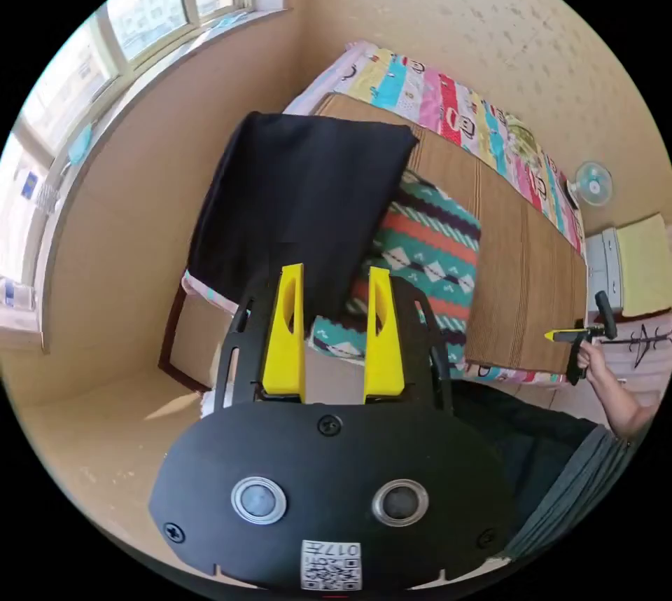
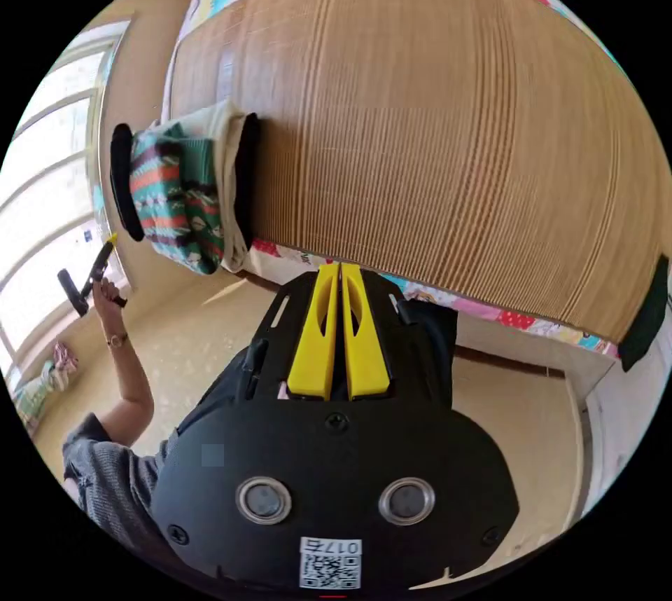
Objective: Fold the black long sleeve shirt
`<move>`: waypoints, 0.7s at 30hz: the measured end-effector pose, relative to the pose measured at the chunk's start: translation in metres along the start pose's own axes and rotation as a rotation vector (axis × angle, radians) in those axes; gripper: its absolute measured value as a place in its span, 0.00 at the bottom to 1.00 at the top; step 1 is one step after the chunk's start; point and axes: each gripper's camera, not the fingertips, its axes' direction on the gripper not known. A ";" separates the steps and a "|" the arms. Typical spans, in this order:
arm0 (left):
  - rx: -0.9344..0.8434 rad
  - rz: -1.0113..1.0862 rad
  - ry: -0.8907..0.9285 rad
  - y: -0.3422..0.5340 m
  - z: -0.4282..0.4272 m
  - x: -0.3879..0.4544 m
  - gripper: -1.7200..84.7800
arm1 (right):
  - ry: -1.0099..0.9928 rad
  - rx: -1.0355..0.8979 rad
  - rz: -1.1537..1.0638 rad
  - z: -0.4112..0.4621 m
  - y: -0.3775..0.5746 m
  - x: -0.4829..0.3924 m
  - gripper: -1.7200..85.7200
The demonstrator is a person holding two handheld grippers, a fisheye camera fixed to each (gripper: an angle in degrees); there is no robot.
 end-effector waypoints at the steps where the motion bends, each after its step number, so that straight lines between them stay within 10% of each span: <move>1: -0.041 0.075 0.074 0.003 0.015 0.045 0.17 | -0.028 0.029 -0.007 -0.010 0.007 0.000 0.03; 7: -0.178 0.448 0.517 0.006 0.073 0.291 0.17 | -0.143 0.262 -0.091 -0.100 0.043 -0.070 0.03; 21: -0.277 0.890 0.419 0.101 0.148 0.507 0.20 | -0.016 0.903 -0.010 -0.239 0.172 -0.105 0.04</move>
